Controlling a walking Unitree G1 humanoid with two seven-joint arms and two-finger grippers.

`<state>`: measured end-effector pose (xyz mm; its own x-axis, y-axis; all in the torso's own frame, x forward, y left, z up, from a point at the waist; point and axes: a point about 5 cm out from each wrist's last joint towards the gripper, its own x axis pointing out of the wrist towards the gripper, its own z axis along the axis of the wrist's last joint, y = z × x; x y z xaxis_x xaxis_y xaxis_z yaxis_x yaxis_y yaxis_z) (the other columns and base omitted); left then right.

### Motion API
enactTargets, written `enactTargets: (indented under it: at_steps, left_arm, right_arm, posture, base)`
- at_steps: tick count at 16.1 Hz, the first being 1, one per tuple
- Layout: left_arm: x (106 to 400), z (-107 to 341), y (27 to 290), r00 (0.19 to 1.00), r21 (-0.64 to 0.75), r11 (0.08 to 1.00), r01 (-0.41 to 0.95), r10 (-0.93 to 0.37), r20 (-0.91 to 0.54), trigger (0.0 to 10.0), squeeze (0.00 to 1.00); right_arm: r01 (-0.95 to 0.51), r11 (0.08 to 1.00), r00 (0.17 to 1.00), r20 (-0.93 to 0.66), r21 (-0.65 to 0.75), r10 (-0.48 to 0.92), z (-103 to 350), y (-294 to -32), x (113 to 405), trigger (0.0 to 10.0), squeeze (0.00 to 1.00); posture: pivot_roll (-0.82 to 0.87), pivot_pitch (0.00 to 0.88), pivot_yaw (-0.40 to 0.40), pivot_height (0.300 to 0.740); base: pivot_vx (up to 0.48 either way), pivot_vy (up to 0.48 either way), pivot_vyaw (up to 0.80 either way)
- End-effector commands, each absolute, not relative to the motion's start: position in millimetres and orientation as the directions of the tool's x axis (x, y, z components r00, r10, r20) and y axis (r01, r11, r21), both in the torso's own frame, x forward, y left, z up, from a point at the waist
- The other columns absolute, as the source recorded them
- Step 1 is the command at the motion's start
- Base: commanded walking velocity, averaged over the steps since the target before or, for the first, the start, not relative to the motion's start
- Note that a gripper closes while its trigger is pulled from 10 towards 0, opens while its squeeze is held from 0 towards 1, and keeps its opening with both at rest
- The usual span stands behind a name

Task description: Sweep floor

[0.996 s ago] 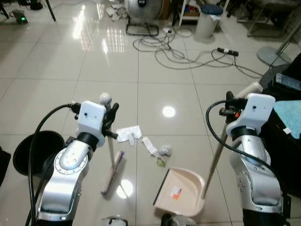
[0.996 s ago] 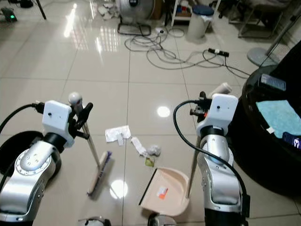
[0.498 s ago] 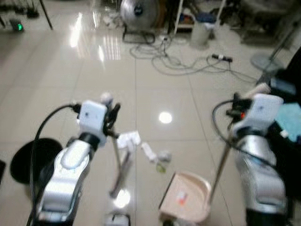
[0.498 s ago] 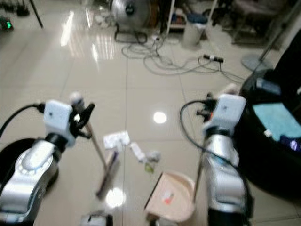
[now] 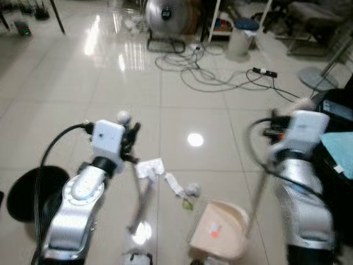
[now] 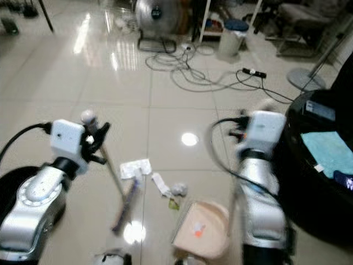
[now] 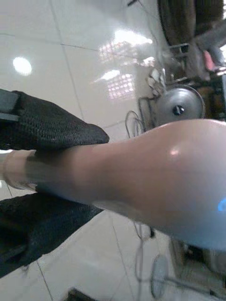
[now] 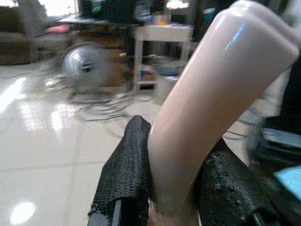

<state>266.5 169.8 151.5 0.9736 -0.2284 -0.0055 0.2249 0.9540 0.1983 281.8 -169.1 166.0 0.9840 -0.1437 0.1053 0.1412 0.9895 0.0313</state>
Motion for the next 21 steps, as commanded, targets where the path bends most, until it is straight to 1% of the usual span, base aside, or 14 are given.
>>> enactTargets:
  at_steps: [1, 5, 7, 8, 10, 13, 15, 19, 21]
  left_arm:
    - [266.8, 161.4, 163.8, 0.967, 0.217, 0.947, 0.236, -0.250, 0.043, 10.0, 0.00]
    - [266.7, 161.4, 162.9, 0.965, 0.215, 0.946, 0.244, -0.259, 0.041, 10.0, 0.00]
    - [266.8, 159.4, 164.4, 0.968, 0.206, 0.949, 0.238, -0.250, 0.030, 10.0, 0.00]
    - [267.9, 156.9, 165.0, 0.970, 0.207, 0.950, 0.233, -0.242, 0.021, 10.0, 0.00]
    - [270.5, 156.4, 164.2, 0.972, 0.213, 0.952, 0.222, -0.233, 0.026, 10.0, 0.00]
    - [274.1, 157.3, 164.5, 0.976, 0.227, 0.952, 0.204, -0.215, 0.023, 10.0, 0.00]
    - [276.3, 156.9, 168.6, 0.981, 0.234, 0.955, 0.182, -0.193, 0.028, 10.0, 0.00]
    - [275.6, 154.7, 168.8, 0.983, 0.229, 0.960, 0.162, -0.177, 0.045, 10.0, 0.00]
    - [274.8, 158.9, 173.5, 0.984, 0.205, 0.968, 0.147, -0.164, 0.068, 10.0, 0.00]
  right_arm:
    - [0.173, 0.984, 0.975, 0.134, 0.042, -0.177, 172.4, -178.0, 279.8, 10.0, 0.00]
    - [0.185, 0.982, 0.972, 0.139, 0.041, -0.189, 172.1, -179.0, 279.4, 10.0, 0.00]
    - [0.172, 0.983, 0.967, 0.179, 0.057, -0.179, 172.7, -177.7, 280.6, 10.0, 0.00]
    - [0.162, 0.986, 0.965, 0.204, 0.038, -0.167, 171.8, -176.9, 282.7, 10.0, 0.00]
    - [0.147, 0.989, 0.969, 0.200, 0.009, -0.145, 165.8, -176.5, 289.8, 10.0, 0.00]
    - [0.139, 0.989, 0.975, 0.183, -0.056, -0.126, 155.3, -182.5, 297.0, 10.0, 0.00]
    - [0.143, 0.982, 0.966, 0.232, -0.120, -0.113, 155.9, -188.5, 301.3, 10.0, 0.00]
    - [0.169, 0.974, 0.958, 0.257, -0.151, -0.126, 144.9, -203.9, 301.0, 10.0, 0.00]
    - [0.147, 0.975, 0.956, 0.279, -0.168, -0.096, 140.0, -200.2, 302.8, 10.0, 0.00]
  posture:
    - [0.13, 0.146, -0.053, 0.740]
    - [0.14, 0.149, -0.048, 0.740]
    - [0.14, 0.160, -0.047, 0.740]
    - [0.15, 0.169, -0.043, 0.740]
    - [0.15, 0.196, -0.038, 0.740]
    - [0.18, 0.240, -0.036, 0.740]
    - [0.18, 0.278, -0.018, 0.740]
    - [0.22, 0.329, -0.011, 0.740]
    - [0.22, 0.345, 0.019, 0.740]
  base:
    - [0.334, 0.000, 0.00]
    - [0.336, 0.000, 0.00]
    - [0.000, 0.000, 0.00]
    - [0.000, 0.000, 0.00]
    - [0.000, 0.000, 0.00]
    - [0.000, 0.000, 0.00]
    - [0.000, 0.000, 0.00]
    - [0.000, 0.000, 0.00]
    - [0.000, 0.000, 0.00]
